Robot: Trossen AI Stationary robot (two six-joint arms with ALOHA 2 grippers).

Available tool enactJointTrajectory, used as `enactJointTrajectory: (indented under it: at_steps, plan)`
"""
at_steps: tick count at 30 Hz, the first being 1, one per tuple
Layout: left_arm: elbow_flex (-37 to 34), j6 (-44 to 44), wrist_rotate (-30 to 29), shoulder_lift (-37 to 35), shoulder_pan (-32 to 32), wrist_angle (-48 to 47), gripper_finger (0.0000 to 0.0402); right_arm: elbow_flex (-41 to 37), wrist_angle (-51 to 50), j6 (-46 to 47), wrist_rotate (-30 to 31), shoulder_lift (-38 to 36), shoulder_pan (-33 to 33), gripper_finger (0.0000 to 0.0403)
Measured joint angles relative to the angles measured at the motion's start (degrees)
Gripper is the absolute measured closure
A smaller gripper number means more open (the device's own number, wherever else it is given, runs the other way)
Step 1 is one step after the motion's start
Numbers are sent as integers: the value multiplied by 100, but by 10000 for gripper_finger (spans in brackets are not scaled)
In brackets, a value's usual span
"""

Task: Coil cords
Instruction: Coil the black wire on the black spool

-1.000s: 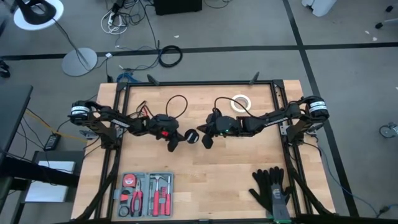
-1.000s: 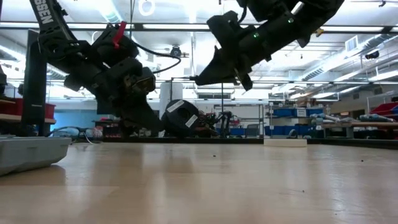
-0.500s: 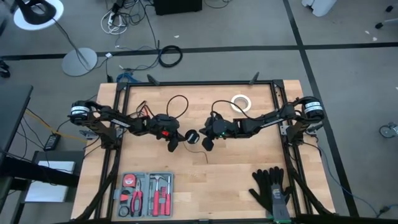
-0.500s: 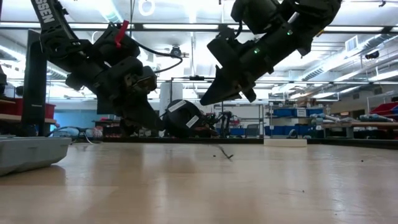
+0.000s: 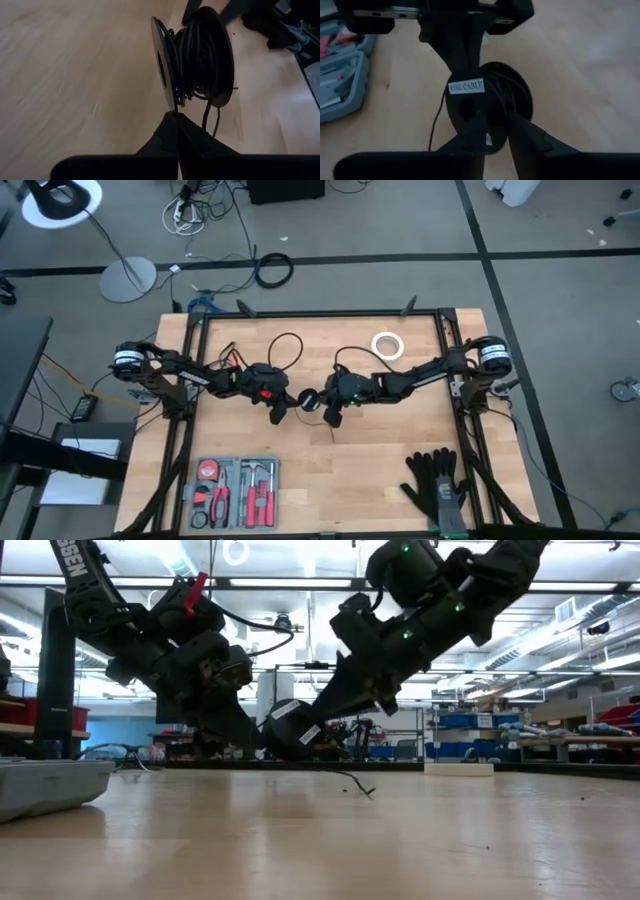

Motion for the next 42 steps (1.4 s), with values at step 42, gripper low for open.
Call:
enactJointTrajectory:
  at_steps: [42]
  plan:
    - [4,424,42,-7,9,567,395,-7,582,-404,-740,358,37,394]
